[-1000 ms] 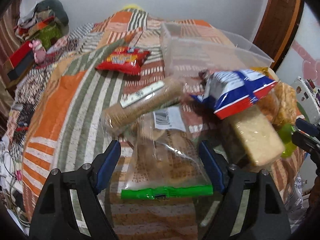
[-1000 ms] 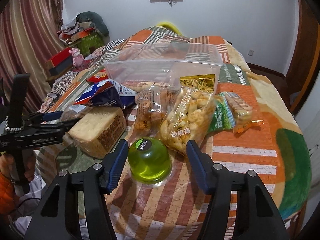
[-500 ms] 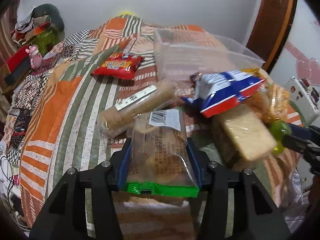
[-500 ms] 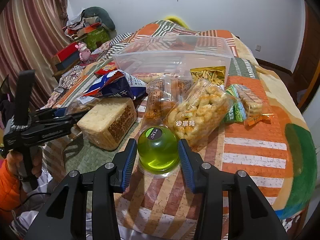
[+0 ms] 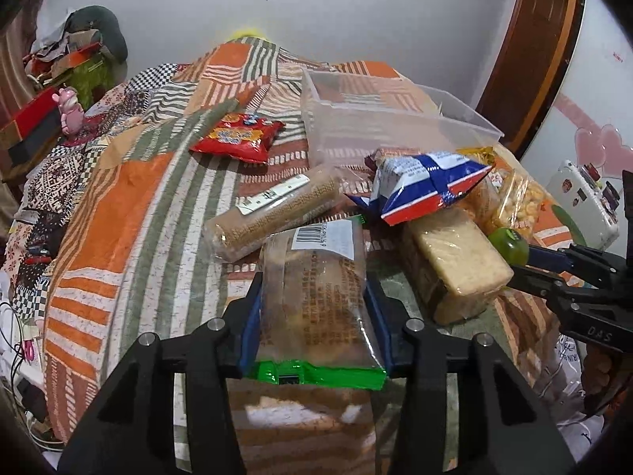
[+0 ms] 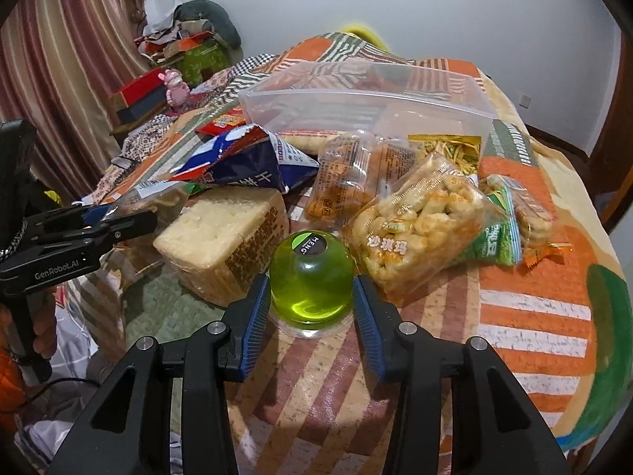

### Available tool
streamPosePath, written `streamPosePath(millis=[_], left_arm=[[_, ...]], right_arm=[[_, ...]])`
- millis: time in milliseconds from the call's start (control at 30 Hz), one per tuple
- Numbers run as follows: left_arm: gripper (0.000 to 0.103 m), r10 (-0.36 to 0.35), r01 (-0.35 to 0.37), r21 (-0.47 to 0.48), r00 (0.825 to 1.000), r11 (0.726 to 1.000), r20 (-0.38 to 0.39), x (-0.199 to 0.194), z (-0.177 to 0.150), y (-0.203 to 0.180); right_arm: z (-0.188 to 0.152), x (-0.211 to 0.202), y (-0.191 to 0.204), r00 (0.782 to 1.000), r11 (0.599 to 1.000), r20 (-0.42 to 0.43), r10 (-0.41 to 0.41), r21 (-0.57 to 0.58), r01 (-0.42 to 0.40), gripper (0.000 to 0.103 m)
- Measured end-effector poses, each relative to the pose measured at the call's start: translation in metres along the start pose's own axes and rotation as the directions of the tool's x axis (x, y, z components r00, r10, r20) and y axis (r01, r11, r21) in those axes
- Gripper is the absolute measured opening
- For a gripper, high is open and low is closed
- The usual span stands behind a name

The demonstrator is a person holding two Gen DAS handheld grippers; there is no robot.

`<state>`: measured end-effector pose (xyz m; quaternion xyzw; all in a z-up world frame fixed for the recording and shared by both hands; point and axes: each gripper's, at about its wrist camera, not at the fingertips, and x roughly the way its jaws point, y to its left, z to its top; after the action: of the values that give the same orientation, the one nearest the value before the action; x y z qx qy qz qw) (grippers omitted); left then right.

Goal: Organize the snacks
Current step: 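Grasp the clipped bread bag with the left gripper while the right grasps the green jelly cup, then carry the bread bag into the clear box with the left while the right drops the jelly cup in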

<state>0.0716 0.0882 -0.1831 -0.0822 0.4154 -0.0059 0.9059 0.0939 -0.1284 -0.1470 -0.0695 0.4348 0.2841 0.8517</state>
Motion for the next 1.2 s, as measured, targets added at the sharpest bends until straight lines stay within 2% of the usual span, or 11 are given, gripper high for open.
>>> streamPosePath(millis=[33, 67, 133, 233, 367, 467, 633, 700, 867, 1200], left_arm=[[0.046, 0.001, -0.001, -0.005, 1.0, 1.0, 0.006, -0.002, 0.001, 0.001], [0.046, 0.002, -0.002, -0.008, 1.0, 1.0, 0.012, -0.005, 0.002, 0.002], [0.046, 0.007, -0.007, -0.01, 1.0, 1.0, 0.025, -0.01, 0.004, 0.003], [0.046, 0.017, -0.017, 0.0, 0.999, 1.0, 0.046, -0.017, 0.008, 0.001], [0.046, 0.014, -0.014, 0.007, 0.997, 1.0, 0.072, -0.027, 0.011, -0.004], [0.046, 0.013, -0.015, 0.019, 0.996, 1.0, 0.088, -0.034, 0.012, -0.007], [0.046, 0.012, -0.015, 0.024, 0.995, 1.0, 0.098, -0.039, 0.014, -0.009], [0.046, 0.014, -0.017, 0.025, 0.995, 1.0, 0.102, -0.041, 0.014, -0.008], [0.046, 0.018, -0.02, 0.023, 0.994, 1.0, 0.108, -0.041, 0.015, -0.007], [0.046, 0.005, -0.009, 0.03, 0.989, 1.0, 0.146, -0.048, 0.03, -0.012]], right_arm=[[0.0, -0.002, 0.001, 1.0, 1.0, 0.006, 0.005, 0.0, -0.005, 0.036], [0.0, -0.005, 0.001, 1.0, 1.0, 0.014, 0.01, 0.0, -0.01, 0.03], [0.002, -0.01, 0.002, 0.999, 1.0, 0.031, 0.015, -0.007, -0.015, 0.001], [0.007, -0.016, -0.002, 0.999, 1.0, 0.05, 0.003, -0.004, -0.003, 0.004], [0.009, -0.012, -0.008, 0.999, 0.999, 0.019, 0.044, 0.026, -0.045, 0.007], [0.011, -0.01, -0.003, 0.999, 0.999, 0.02, 0.046, 0.018, -0.047, 0.015], [0.018, 0.004, 0.005, 0.999, 0.999, 0.005, 0.032, -0.006, -0.032, 0.038], [0.019, 0.011, 0.006, 1.0, 0.999, -0.007, 0.029, -0.014, -0.029, 0.04], [0.022, 0.023, 0.008, 0.999, 0.999, -0.027, 0.027, -0.042, -0.028, 0.044], [0.024, 0.017, 0.005, 0.999, 0.999, -0.003, 0.034, -0.041, -0.034, 0.042]])
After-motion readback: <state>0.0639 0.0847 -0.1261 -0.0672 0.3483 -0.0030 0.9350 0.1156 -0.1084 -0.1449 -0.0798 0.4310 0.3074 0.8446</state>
